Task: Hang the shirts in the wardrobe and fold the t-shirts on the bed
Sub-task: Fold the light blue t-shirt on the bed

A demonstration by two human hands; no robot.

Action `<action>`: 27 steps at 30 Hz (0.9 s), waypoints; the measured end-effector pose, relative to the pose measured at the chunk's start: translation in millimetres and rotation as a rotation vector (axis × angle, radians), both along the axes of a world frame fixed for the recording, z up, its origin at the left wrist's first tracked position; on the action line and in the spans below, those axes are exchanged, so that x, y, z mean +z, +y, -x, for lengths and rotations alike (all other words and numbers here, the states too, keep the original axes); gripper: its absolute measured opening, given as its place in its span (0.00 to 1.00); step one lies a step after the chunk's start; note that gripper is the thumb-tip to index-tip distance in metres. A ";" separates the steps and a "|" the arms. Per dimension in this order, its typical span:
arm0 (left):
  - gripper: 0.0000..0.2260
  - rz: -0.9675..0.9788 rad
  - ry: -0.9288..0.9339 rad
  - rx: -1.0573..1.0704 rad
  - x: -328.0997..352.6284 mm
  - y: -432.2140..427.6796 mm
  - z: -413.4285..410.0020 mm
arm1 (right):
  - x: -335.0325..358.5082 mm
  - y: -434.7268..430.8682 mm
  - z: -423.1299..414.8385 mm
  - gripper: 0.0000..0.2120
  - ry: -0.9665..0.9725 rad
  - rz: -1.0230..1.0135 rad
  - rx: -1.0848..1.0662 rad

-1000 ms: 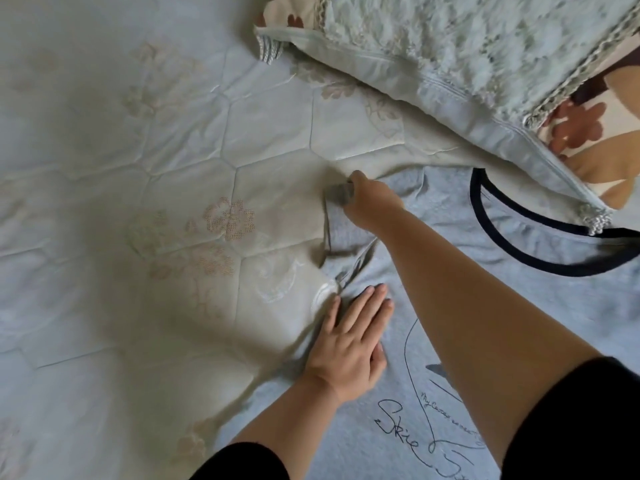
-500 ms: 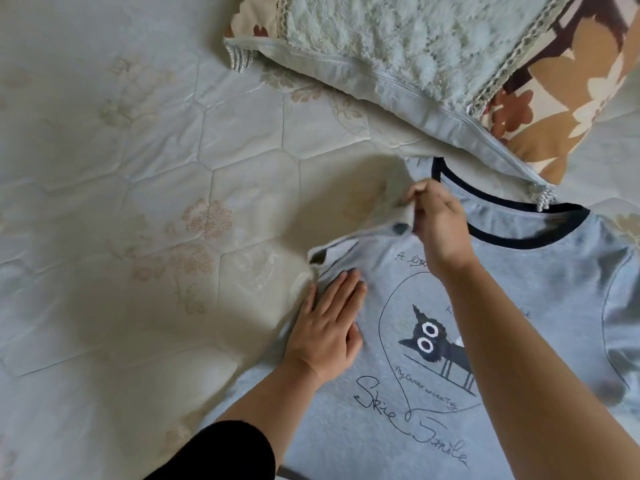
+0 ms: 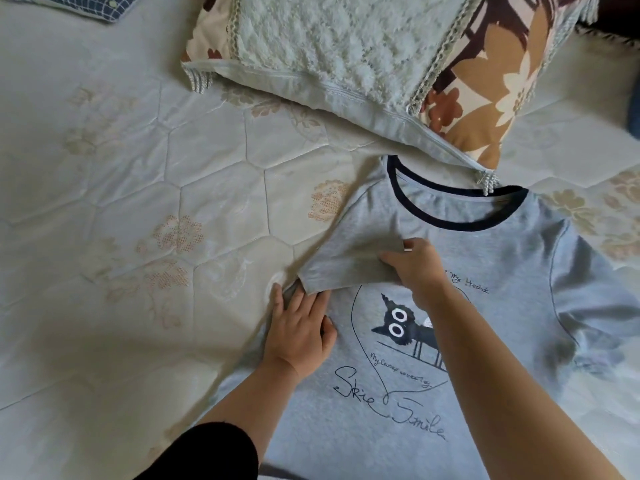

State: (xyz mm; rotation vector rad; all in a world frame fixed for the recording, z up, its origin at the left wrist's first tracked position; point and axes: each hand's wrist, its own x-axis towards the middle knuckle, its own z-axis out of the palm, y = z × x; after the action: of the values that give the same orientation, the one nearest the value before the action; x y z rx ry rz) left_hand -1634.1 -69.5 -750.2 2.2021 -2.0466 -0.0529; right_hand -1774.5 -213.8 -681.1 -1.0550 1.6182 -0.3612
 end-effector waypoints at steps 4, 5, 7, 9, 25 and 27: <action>0.21 0.001 -0.021 -0.018 0.5 -0.9 -0.7 | 6.2 -7.1 13.7 0.04 -0.297 -0.121 -0.184; 0.20 -0.003 -0.026 -0.017 0.7 -0.9 -0.5 | 4.9 -7.2 16.3 0.05 -0.296 -0.135 -0.185; 0.20 -0.014 -0.034 -0.014 0.6 -0.6 -0.6 | -1.2 -7.8 18.7 0.07 -0.116 -0.064 -0.079; 0.21 -0.027 -0.041 -0.016 -0.5 0.0 -1.2 | -6.4 -6.1 18.4 0.09 0.202 0.101 0.131; 0.19 0.033 -0.040 -0.007 -1.5 -2.1 -0.6 | -25.8 40.3 -34.5 0.26 0.411 0.436 1.188; 0.18 0.053 -0.029 -0.013 -1.9 -2.1 -1.0 | -22.0 39.1 -26.9 0.27 0.373 0.427 1.222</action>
State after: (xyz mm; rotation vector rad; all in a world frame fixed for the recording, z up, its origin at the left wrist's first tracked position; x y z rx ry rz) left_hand -1633.1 -71.6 -752.1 2.1708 -2.0531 0.0314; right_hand -1747.6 -174.7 -703.1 -2.3016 0.9182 0.3588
